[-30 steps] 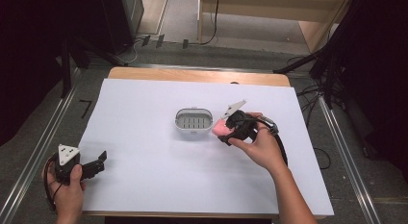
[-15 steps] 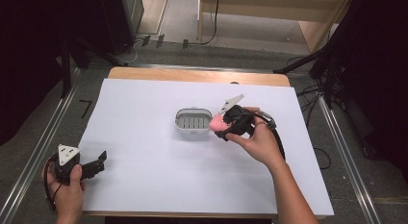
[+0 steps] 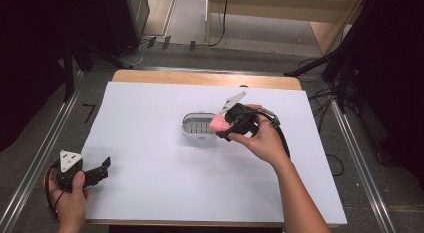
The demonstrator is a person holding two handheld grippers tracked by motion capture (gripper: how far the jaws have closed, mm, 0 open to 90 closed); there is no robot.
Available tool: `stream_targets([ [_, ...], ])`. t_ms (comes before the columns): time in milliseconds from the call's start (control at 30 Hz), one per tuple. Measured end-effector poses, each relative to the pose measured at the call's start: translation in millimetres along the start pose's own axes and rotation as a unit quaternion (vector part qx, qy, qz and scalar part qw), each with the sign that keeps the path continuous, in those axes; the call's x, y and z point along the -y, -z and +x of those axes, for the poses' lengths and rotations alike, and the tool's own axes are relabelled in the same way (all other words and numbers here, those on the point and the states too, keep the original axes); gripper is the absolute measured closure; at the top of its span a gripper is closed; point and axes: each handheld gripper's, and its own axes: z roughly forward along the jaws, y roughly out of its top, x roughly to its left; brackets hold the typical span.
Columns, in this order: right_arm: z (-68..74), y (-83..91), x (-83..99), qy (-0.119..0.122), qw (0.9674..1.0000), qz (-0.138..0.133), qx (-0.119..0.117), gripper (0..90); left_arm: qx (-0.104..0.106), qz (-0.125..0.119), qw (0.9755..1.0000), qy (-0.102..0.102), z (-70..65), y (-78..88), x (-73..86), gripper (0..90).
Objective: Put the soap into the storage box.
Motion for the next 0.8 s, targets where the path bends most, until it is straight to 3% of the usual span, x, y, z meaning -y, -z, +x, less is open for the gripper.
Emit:
stream_targets([
  [300,-0.7,-8.8,-12.2,0.019,0.9998,0.005,-0.008,38.6,0.002,-0.001,1.0000,0.001,0.3,0.0,0.1,7.6],
  [633,-5.1,-14.5,-22.9,0.031,0.9993,-0.007,-0.022,38.6,0.002,0.000,1.0000,0.001,0.3,0.0,0.0,7.6],
  [800,-5.1,-19.0,-27.0,0.063,0.9975,-0.008,-0.030,38.6,0.003,-0.001,1.0000,0.002,0.6,-0.3,0.0,7.6],
])
